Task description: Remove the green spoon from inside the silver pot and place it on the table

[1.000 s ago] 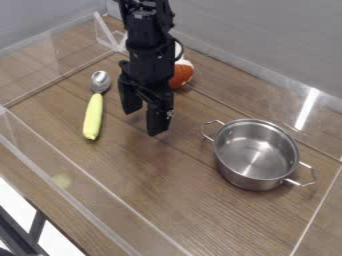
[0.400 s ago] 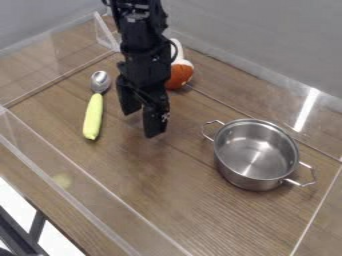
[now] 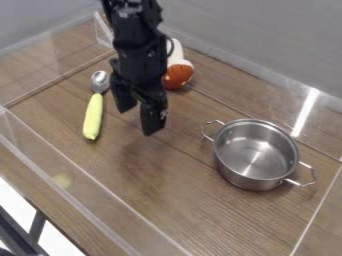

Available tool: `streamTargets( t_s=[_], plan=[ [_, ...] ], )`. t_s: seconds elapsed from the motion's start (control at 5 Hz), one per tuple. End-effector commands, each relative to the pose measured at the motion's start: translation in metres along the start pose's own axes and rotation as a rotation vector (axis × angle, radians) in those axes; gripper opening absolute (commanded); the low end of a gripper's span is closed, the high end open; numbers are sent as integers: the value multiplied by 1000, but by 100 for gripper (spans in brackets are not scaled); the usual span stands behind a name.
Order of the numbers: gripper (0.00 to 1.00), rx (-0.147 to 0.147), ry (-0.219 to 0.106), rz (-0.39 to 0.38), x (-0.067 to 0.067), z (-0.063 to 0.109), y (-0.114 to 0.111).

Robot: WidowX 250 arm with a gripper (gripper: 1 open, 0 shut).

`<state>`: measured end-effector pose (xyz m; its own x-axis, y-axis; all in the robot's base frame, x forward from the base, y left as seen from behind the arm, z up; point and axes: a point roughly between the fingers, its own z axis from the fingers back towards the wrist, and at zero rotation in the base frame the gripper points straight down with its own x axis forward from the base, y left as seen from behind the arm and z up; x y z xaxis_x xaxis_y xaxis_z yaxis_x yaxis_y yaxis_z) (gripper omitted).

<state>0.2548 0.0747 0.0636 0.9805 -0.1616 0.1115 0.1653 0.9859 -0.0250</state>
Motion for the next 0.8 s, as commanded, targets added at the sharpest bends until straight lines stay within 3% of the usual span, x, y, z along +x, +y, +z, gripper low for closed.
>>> streamTargets(
  t_s=[0.0, 0.4, 0.6],
  plan=[
    [100, 36, -69, 26, 15, 34, 5],
    [100, 57, -99, 82, 32, 70, 14],
    [100, 68, -108, 88, 38, 77, 27]
  ],
)
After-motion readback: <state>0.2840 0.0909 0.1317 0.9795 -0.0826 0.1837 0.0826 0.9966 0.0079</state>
